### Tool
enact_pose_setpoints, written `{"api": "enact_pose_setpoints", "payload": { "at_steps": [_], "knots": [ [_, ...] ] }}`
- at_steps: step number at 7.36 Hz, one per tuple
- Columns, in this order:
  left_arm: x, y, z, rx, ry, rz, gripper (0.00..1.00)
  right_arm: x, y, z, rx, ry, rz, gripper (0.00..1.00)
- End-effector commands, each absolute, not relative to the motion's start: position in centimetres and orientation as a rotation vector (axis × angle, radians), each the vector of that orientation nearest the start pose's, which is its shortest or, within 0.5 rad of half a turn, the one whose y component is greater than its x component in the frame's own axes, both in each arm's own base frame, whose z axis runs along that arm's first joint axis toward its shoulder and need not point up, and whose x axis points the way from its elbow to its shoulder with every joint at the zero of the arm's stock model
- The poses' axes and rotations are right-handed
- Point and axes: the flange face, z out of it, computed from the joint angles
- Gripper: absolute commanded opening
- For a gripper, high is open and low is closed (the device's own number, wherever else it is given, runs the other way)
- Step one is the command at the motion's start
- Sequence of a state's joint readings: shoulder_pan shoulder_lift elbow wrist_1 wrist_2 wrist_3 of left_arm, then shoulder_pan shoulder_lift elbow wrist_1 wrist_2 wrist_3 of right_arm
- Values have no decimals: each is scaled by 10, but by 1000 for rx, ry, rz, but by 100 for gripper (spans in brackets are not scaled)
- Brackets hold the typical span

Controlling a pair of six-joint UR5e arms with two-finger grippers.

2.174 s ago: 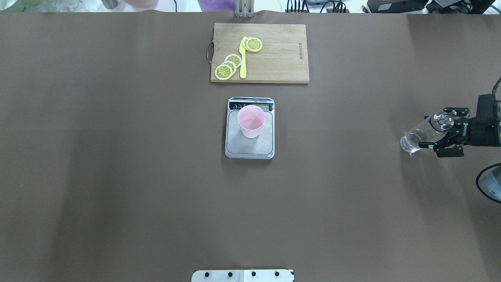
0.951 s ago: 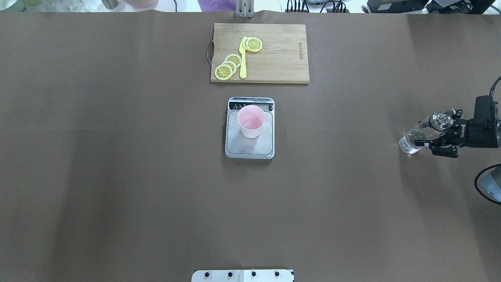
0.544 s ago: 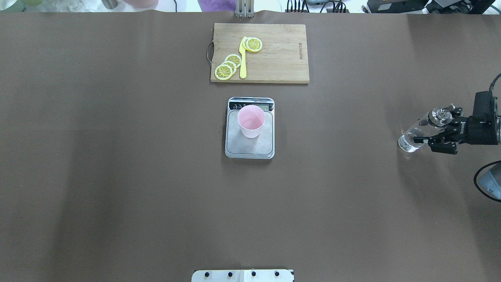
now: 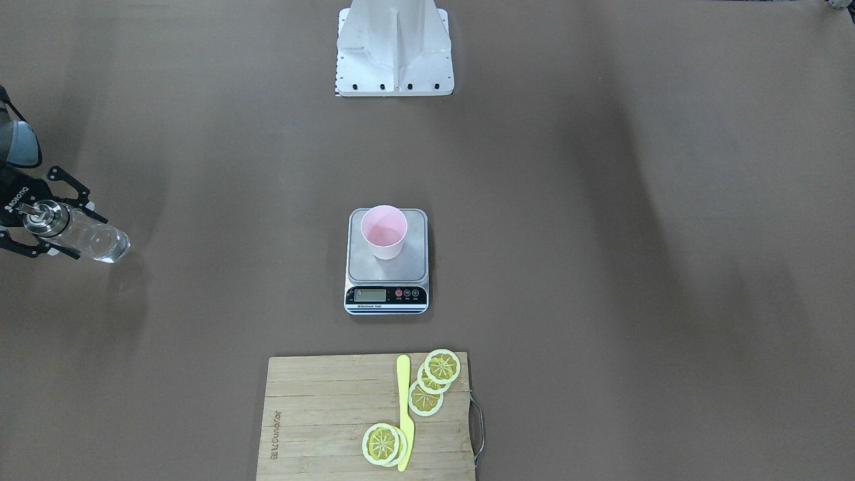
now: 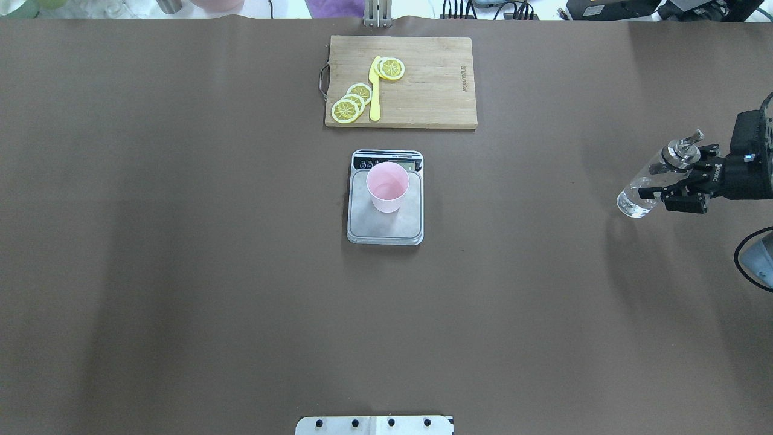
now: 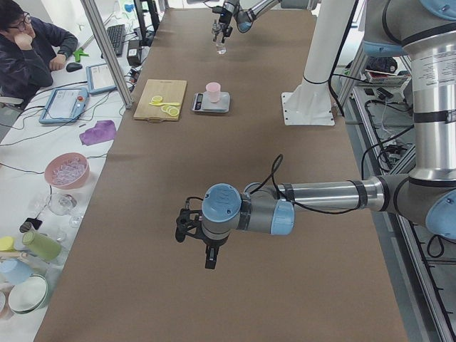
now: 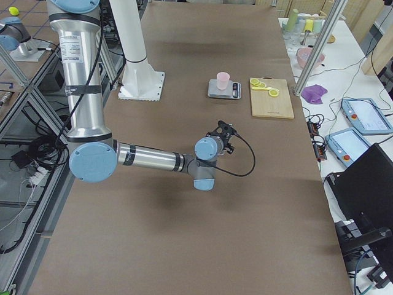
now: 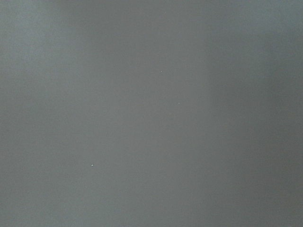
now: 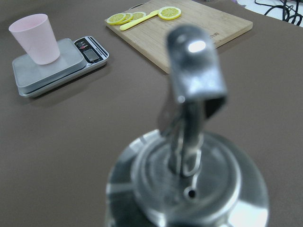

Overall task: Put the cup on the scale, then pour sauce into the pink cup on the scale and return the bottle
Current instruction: 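Lift the sauce bottle with the right gripper toward the scale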

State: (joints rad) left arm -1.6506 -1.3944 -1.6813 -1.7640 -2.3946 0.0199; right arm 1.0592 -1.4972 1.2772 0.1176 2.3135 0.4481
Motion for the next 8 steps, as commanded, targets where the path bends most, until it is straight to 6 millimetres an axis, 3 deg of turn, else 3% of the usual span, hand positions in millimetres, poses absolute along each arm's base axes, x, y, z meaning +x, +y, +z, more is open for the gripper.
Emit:
{"api": "enact_pose_setpoints", "payload": {
  "at_steps": [1,4,6,8],
  "knots": [
    [-94,-417,662,159,816,-5,98,-188,-477,555,928,-1151,-550,0],
    [-94,-418,661,161,816,-4,98,-200,-480,522,922,-1132,-551,0],
    [-94,-418,662,159,816,-5,98,-217,-481,520,914,-1095,-533,0],
    [-94,-417,666,152,816,-8,98,-234,-491,480,903,-980,-621,0]
  ]
}}
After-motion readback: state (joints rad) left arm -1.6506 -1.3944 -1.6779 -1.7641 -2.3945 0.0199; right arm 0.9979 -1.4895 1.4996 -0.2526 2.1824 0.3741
